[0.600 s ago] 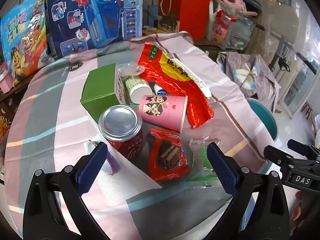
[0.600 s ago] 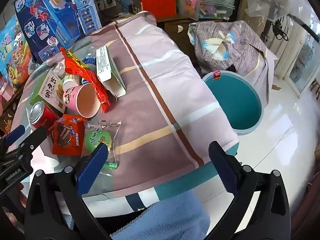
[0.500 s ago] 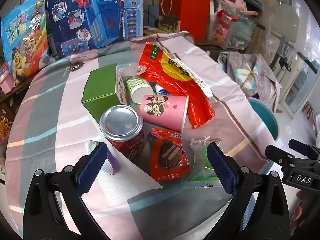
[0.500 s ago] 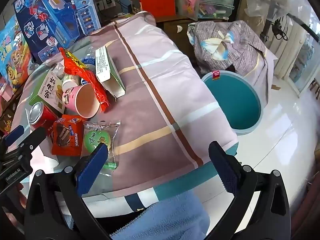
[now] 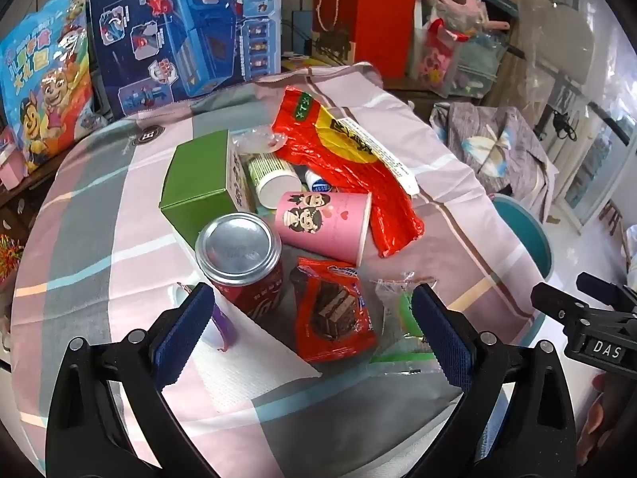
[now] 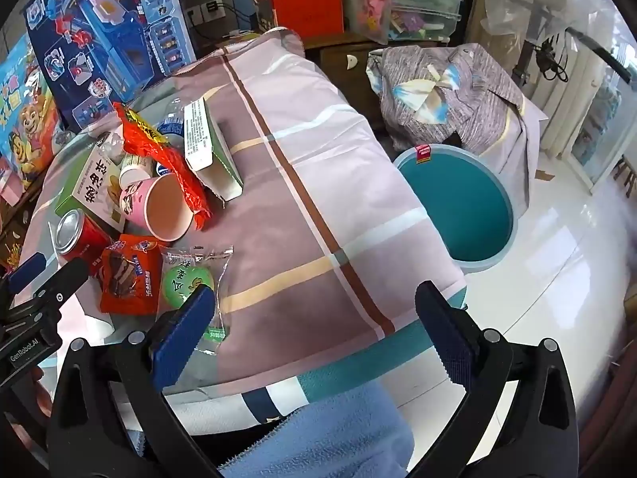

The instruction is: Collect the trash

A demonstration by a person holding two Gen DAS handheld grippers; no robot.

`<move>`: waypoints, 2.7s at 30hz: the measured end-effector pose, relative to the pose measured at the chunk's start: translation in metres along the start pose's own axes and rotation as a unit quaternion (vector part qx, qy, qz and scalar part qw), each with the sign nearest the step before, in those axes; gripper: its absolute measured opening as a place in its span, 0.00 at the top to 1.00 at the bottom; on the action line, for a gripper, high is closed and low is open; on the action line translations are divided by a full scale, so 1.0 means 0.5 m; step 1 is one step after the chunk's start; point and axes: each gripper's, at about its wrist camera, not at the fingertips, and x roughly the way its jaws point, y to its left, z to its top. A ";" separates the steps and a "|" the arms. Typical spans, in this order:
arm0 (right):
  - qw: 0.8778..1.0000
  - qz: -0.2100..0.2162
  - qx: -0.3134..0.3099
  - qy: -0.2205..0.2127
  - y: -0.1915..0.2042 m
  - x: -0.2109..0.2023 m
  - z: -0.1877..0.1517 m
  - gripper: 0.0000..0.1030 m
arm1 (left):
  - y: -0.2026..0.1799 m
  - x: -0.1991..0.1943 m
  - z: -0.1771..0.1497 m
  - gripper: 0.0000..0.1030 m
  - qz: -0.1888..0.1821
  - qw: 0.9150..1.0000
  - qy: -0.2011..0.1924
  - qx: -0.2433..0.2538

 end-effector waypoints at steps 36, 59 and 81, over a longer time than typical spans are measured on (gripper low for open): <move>1.000 -0.002 -0.005 0.015 0.020 0.009 0.002 0.06 | 0.020 -0.004 0.009 0.04 0.003 1.000 0.001 -0.001; 1.000 0.002 -0.019 0.018 0.053 0.018 0.020 0.06 | 0.051 -0.014 0.020 0.04 0.016 1.000 -0.003 0.004; 0.995 0.047 -0.076 0.040 0.148 0.096 0.087 0.06 | 0.214 0.084 0.132 0.04 0.021 0.996 0.068 -0.057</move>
